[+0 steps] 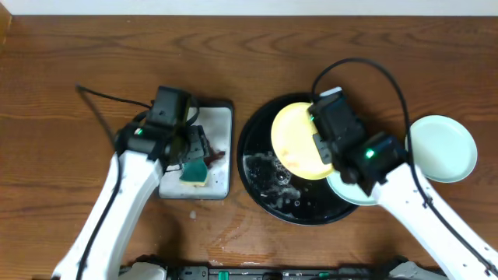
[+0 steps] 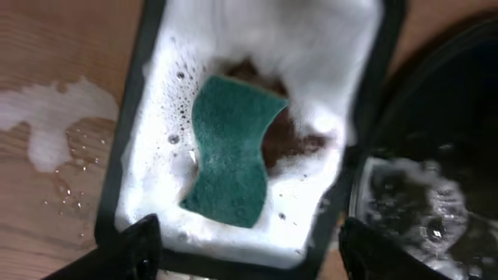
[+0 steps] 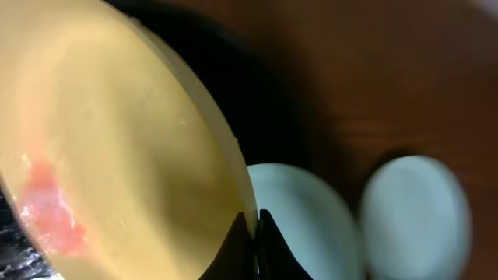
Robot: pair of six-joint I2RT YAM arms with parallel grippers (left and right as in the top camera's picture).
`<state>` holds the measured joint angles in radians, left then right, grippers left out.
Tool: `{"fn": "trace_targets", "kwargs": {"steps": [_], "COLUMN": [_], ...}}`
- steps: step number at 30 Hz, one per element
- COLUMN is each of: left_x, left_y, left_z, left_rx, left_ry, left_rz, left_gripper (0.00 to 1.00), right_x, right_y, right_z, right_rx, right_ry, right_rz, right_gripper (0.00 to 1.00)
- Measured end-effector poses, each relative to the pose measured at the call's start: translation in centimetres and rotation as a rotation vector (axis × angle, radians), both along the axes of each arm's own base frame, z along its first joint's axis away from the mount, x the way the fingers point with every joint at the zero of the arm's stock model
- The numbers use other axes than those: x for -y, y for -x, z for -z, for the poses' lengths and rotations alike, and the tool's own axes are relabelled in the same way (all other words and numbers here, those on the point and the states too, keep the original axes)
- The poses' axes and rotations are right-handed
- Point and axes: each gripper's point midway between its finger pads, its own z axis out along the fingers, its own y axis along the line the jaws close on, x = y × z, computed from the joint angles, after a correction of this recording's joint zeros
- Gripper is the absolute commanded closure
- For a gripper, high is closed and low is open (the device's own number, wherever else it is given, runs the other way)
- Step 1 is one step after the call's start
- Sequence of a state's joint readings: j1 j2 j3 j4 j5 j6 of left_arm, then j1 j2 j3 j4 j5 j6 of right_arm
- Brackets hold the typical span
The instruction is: Clean dirty plates on tray and stack at the side
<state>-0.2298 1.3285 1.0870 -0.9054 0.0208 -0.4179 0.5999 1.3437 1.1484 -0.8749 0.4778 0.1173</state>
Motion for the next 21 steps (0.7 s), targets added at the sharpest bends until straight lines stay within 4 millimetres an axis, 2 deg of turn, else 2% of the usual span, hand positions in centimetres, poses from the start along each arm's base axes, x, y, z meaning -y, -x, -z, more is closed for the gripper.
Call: {"fn": "trace_targets", "kwargs": {"steps": [2, 3, 6, 12, 17, 21], "left_x": [-0.1, -0.1, -0.1, -0.1, -0.1, -0.1], "left_y": [0.3, 0.3, 0.5, 0.5, 0.5, 0.5], "left_z": [-1.4, -2.0, -2.9, -3.0, -3.0, -3.0], "left_rx": [0.048, 0.071, 0.101, 0.105, 0.105, 0.105], "left_ry": [0.011, 0.017, 0.024, 0.024, 0.024, 0.024], "left_rz": [0.000, 0.000, 0.000, 0.000, 0.000, 0.000], "left_gripper": [0.22, 0.17, 0.16, 0.15, 0.15, 0.15], "right_x": [-0.1, -0.4, -1.2, -3.1, -3.7, -4.1], "right_y": [0.3, 0.6, 1.0, 2.1, 2.9, 3.2], "right_z": [-0.9, -1.4, -2.2, -4.1, -5.9, -6.5], "right_rx": [0.050, 0.078, 0.128, 0.241, 0.336, 0.369], "right_ry": [0.075, 0.124, 0.192, 0.300, 0.386, 0.420], "right_rz": [-0.011, -0.024, -0.056, -0.113, -0.122, -0.136], "right_gripper": [0.99, 0.99, 0.99, 0.99, 0.99, 0.99]}}
